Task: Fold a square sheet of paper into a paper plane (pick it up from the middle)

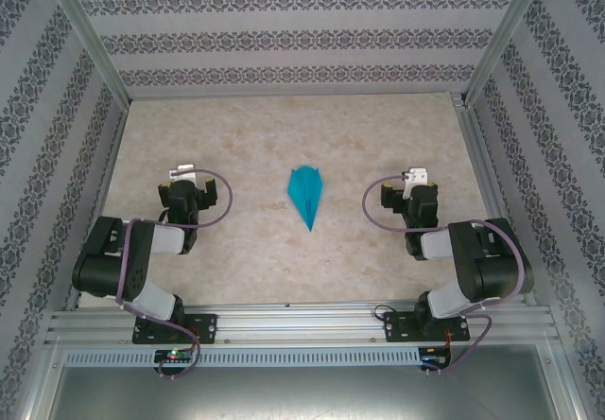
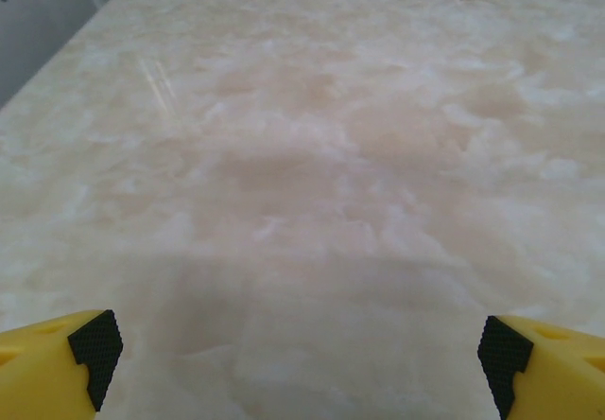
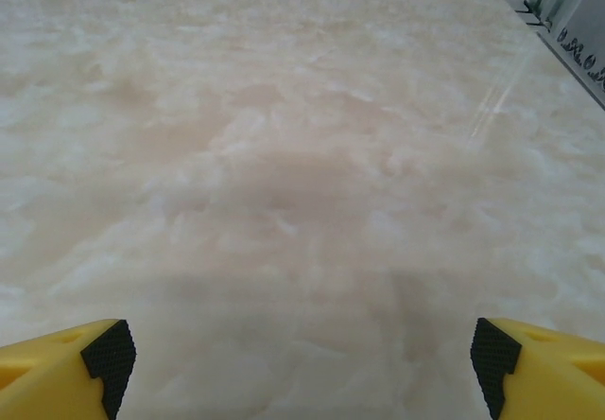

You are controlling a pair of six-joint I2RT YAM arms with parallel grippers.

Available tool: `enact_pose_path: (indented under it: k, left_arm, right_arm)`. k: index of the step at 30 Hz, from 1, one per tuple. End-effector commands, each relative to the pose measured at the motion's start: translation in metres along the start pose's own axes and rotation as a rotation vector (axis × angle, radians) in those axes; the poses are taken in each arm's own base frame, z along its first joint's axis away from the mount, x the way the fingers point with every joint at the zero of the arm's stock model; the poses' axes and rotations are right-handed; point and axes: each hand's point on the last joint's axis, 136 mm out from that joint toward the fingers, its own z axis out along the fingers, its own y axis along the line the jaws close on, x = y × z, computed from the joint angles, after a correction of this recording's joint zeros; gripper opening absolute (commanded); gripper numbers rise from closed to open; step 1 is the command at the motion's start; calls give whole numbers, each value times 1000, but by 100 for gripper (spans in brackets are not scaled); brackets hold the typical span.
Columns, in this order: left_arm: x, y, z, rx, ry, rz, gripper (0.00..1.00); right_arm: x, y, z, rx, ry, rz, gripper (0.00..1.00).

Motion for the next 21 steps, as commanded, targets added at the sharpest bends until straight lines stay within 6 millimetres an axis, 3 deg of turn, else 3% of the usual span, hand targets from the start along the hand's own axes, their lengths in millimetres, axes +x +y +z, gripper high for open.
enact_pose_path:
  k: [1, 21]
  left_arm:
    - [-22, 2, 6, 50, -73, -33, 100]
    - [-20, -4, 5, 65, -58, -13, 100]
  right_arm:
    - [-39, -12, 8, 32, -92, 64, 96]
    - [-39, -17, 7, 60, -95, 70, 98]
